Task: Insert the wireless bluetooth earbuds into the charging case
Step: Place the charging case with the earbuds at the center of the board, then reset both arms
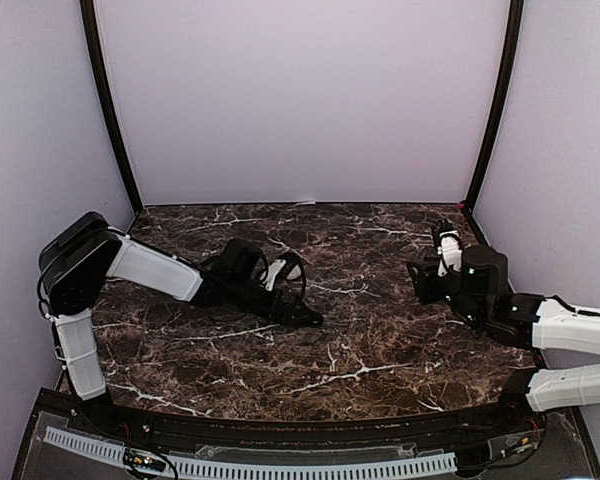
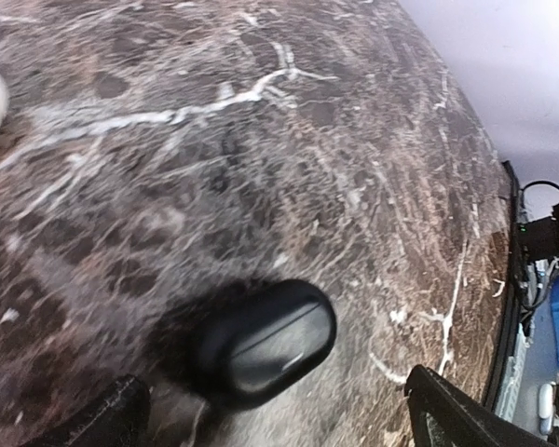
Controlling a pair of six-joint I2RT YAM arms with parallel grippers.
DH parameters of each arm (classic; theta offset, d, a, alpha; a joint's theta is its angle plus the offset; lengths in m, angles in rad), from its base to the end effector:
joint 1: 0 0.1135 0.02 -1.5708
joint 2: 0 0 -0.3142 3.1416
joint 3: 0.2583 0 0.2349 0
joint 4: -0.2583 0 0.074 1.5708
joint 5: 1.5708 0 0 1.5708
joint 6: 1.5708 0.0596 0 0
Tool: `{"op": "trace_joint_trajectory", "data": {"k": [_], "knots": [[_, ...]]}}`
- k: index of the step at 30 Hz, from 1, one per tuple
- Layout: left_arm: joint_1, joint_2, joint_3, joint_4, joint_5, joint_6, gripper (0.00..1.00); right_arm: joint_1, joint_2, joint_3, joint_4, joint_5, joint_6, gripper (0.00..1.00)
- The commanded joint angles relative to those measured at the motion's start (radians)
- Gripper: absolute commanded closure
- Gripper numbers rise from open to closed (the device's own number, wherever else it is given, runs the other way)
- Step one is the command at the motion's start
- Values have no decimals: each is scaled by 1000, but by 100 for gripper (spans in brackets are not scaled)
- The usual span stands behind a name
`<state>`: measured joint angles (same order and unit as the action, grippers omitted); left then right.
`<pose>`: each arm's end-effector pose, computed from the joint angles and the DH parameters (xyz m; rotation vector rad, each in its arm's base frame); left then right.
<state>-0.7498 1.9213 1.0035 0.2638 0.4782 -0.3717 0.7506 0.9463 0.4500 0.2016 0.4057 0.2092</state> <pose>0.2845 -0.3024 0.1875 0.7256 2.2749 -1.1116 0.1534 0.1109 0.2756 -0.2204 1.8378 0.2926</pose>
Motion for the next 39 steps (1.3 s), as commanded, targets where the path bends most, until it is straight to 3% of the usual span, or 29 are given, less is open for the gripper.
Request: {"op": "trace_joint_trajectory", "data": {"k": [1,5,7,10,15,20,22,25,35,37,39], "knots": [[5,-158,-62,-132,-157,37,1,-10,-32,-6,12,86,-17,56],[23,-338,-153,-153,-299,73,1,-11,-33,-4,31,192,-38,49],[48,-436,-206,-152,-389,88,1,-11,-29,-7,54,260,-62,40],[100,-581,-291,-127,-510,110,1,-11,-27,-47,162,330,-149,16],[144,-792,-410,-33,-714,200,1,-13,12,-94,356,380,-272,3],[151,-923,-604,267,-833,402,1,-27,114,-94,523,354,-402,1],[214,-949,-661,349,-850,420,1,-67,147,-115,615,310,-434,2],[323,-959,-711,416,-801,386,1,-162,139,-182,715,90,-426,7],[592,-769,-786,682,-718,390,1,-494,266,-286,895,-210,-340,11],[628,-724,-799,750,-689,381,1,-553,329,-303,983,-242,-331,12],[654,-667,-805,827,-660,381,1,-596,406,-350,1189,-222,-308,11]]}}
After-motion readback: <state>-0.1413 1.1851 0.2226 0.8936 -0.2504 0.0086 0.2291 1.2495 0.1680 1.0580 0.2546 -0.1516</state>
